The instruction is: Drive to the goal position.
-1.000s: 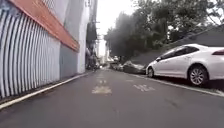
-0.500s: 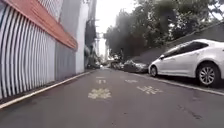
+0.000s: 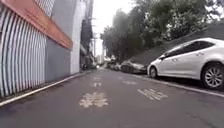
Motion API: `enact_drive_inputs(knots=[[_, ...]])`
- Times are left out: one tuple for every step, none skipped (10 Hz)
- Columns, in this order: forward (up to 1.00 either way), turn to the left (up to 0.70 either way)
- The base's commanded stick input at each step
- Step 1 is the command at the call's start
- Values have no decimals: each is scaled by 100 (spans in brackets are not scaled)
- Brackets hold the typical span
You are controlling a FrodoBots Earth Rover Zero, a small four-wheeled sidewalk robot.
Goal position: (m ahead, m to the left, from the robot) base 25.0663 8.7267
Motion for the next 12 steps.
enact_drive_inputs(knots=[[70,0],[70,0],[70,0],[70,0],[70,14],[70,14],[70,14],[70,14],[70,14],[70,14],[70,14],[70,14]])
